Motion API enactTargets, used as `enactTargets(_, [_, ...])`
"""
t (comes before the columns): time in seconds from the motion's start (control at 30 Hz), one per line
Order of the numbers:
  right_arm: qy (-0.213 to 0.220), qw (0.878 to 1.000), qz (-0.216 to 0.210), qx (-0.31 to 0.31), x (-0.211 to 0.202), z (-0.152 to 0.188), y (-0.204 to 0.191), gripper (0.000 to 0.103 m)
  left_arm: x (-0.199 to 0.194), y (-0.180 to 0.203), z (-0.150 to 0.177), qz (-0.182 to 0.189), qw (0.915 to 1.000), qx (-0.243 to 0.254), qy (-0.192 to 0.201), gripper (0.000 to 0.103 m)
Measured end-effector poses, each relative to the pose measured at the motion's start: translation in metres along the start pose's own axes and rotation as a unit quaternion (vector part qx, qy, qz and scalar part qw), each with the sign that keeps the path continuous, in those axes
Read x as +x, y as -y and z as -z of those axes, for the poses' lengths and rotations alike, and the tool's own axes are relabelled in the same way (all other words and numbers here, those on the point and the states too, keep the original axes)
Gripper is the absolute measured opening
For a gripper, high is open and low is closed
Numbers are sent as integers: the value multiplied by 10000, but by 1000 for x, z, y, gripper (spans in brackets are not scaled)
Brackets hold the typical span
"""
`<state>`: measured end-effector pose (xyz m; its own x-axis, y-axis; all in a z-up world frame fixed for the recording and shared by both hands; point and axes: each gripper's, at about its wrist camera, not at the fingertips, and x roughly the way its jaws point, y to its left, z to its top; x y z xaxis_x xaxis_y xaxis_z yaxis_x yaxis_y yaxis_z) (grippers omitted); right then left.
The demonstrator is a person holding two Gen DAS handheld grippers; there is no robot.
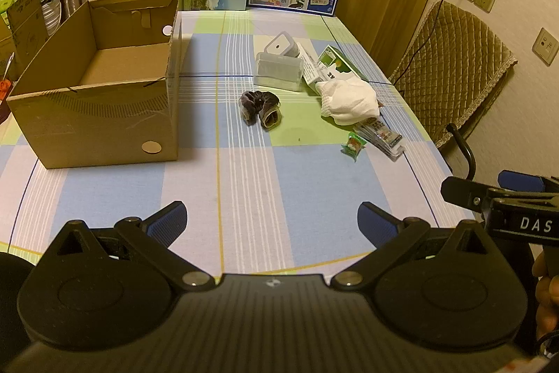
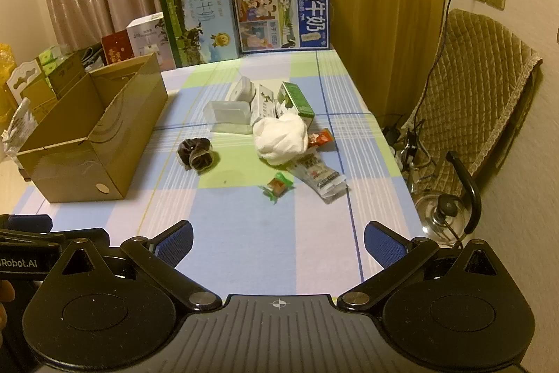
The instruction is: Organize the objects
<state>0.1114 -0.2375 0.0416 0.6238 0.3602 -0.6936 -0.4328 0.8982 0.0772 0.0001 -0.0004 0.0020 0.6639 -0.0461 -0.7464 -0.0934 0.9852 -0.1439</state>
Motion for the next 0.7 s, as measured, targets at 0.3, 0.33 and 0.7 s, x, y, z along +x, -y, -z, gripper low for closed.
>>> enactTargets(0.3, [-2, 10000, 4, 27, 1, 2, 3, 101, 0, 0, 1, -6, 10000, -7, -18, 102])
enactTargets(0.33, [-4, 10000, 9, 29, 2, 3, 3, 101, 1, 0, 1, -9, 10000, -10, -22, 102])
enactTargets(0.7, [-13, 9999, 47, 105, 6, 0, 11, 101, 8, -9, -3, 3, 9999, -103, -23, 102])
